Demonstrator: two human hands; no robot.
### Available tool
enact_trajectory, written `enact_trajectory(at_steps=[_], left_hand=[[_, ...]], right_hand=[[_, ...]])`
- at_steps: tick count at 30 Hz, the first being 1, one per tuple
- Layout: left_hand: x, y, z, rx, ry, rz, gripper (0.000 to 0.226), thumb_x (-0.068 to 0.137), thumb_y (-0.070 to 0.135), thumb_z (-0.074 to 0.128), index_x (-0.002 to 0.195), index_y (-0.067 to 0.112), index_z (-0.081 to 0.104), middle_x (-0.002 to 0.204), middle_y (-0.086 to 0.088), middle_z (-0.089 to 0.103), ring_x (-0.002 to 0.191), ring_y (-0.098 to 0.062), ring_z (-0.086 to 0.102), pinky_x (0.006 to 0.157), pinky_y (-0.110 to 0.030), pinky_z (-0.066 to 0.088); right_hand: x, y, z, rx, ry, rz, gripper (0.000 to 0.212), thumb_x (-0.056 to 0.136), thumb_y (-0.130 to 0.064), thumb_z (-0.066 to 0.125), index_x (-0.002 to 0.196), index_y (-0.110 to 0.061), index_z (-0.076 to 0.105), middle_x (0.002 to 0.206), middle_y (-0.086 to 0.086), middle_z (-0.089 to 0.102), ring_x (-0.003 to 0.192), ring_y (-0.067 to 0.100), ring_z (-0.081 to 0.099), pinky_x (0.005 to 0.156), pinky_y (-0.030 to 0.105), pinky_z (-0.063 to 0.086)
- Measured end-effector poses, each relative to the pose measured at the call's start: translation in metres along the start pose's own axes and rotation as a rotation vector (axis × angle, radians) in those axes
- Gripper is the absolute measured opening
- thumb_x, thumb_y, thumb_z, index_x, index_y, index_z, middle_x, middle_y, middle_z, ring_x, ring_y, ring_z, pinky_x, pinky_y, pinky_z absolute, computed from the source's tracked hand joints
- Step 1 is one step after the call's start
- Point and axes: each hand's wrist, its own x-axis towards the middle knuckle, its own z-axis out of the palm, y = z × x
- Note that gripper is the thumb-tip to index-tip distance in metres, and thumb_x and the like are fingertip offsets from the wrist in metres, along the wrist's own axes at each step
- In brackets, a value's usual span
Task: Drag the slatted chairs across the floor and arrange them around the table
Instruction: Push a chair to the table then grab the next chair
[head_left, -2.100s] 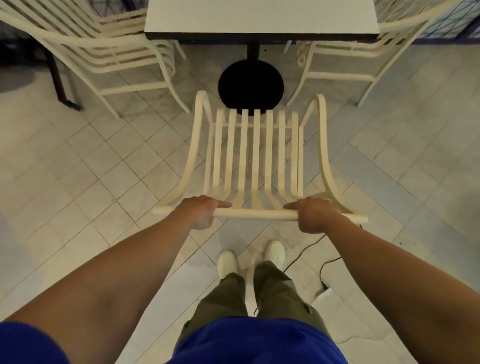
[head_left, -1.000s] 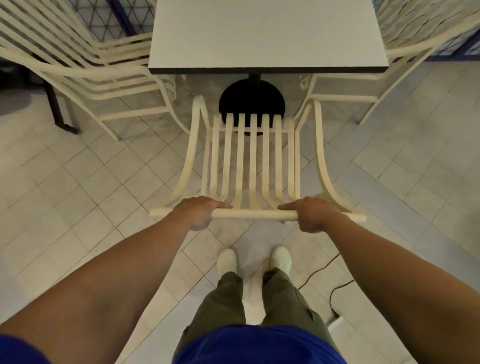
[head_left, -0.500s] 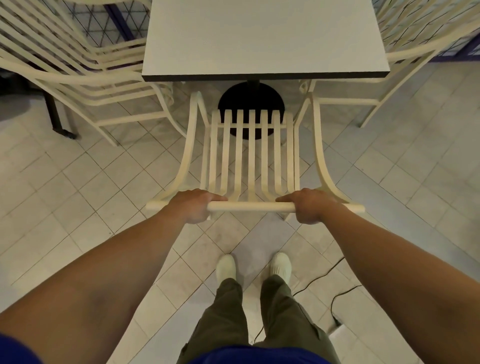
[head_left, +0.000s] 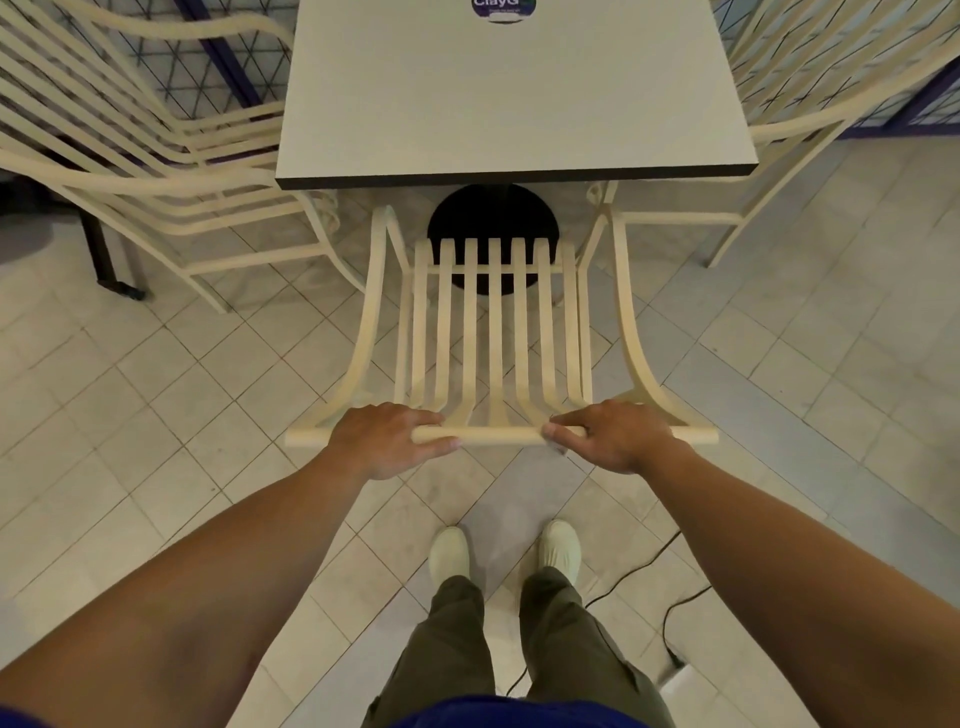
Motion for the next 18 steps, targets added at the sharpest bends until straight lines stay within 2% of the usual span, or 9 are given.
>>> enact_trajectory(at_steps=[3,5,9,15,18], left_hand=[[0.003,-0.001,0.001,0.031,0.033,0.009,0.094,0.067,0.098,0.013,0.141,0.052,0.049,0.118,0.011,0.068,0.101,-0.018,0.064,0.075,-0.035,0.045],[0.005,-0.003,0.003,0.046,0.061,0.014,0.101,0.064,0.099,0.009,0.142,0.05,0.049,0.118,0.011,0.069,0.1,-0.018,0.064,0.074,-0.035,0.045],[0.011,-0.003,0.003,0.075,0.096,0.003,0.097,0.066,0.099,0.015,0.141,0.048,0.051,0.118,0.011,0.069,0.101,-0.017,0.065,0.075,-0.035,0.045],[0.03,-0.006,-0.006,0.119,0.096,-0.028,0.097,0.067,0.101,0.016,0.134,0.044,0.058,0.109,0.011,0.07,0.098,-0.018,0.065,0.078,-0.035,0.049],[0.035,-0.008,-0.009,0.122,0.102,-0.049,0.091,0.069,0.101,0.02,0.119,0.04,0.067,0.095,0.012,0.069,0.088,-0.018,0.064,0.076,-0.035,0.05]], right_hand=[[0.003,0.002,0.002,-0.047,0.035,-0.004,0.101,0.068,-0.092,-0.004,0.134,-0.046,0.059,0.087,-0.01,0.059,0.082,0.016,0.062,0.08,0.038,0.057],[0.007,0.005,0.005,-0.073,0.076,-0.009,0.107,0.067,-0.094,-0.008,0.133,-0.045,0.06,0.085,-0.011,0.061,0.08,0.014,0.061,0.078,0.037,0.057],[0.014,0.01,0.009,-0.077,0.14,-0.019,0.105,0.069,-0.094,-0.005,0.132,-0.043,0.062,0.101,-0.011,0.071,0.085,0.014,0.065,0.074,0.033,0.057],[0.026,0.012,-0.009,-0.127,0.15,-0.013,0.108,0.068,-0.092,-0.005,0.128,-0.038,0.066,0.08,-0.013,0.06,0.075,0.011,0.061,0.07,0.03,0.056],[0.031,0.015,-0.013,-0.143,0.155,-0.001,0.11,0.067,-0.092,-0.006,0.126,-0.035,0.067,0.079,-0.011,0.061,0.074,0.012,0.061,0.071,0.031,0.056]])
